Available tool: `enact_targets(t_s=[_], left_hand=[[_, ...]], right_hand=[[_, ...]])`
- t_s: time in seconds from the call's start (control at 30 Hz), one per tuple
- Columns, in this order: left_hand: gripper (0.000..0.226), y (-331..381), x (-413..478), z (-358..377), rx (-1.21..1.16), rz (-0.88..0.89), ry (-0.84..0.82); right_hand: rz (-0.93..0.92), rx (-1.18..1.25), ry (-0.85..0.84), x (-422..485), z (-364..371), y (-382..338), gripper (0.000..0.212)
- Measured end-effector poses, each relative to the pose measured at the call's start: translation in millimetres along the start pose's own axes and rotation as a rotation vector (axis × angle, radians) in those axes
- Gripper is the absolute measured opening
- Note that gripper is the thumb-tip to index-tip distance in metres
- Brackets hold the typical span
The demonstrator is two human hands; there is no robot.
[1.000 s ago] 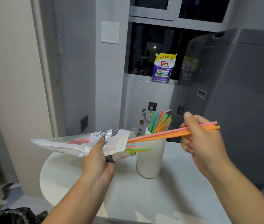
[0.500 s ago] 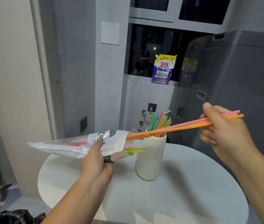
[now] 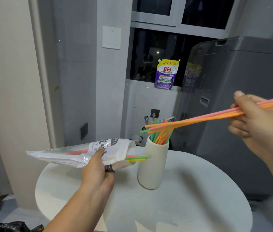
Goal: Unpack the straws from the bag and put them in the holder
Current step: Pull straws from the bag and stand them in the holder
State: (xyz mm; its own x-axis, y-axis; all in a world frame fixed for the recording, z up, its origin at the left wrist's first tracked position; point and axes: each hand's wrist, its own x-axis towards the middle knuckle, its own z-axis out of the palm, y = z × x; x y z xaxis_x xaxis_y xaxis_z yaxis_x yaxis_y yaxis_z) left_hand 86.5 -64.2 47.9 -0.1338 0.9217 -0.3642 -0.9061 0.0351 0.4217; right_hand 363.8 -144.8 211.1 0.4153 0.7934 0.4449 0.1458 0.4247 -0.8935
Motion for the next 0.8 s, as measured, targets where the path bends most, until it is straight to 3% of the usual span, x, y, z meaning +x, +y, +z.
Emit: enact_targets(t_s=[0.4,0.8], left_hand=[[0.033,-15,-7,-5,0.06,-0.04,-0.037],[0.034,-15,-10,-4,0.064,-0.024,-0.044]], right_hand=[[-0.168,-0.299,-0.027,45,4,-63,0.045],[-0.076,-0.488,-0.091,67,26,-46,0.045]])
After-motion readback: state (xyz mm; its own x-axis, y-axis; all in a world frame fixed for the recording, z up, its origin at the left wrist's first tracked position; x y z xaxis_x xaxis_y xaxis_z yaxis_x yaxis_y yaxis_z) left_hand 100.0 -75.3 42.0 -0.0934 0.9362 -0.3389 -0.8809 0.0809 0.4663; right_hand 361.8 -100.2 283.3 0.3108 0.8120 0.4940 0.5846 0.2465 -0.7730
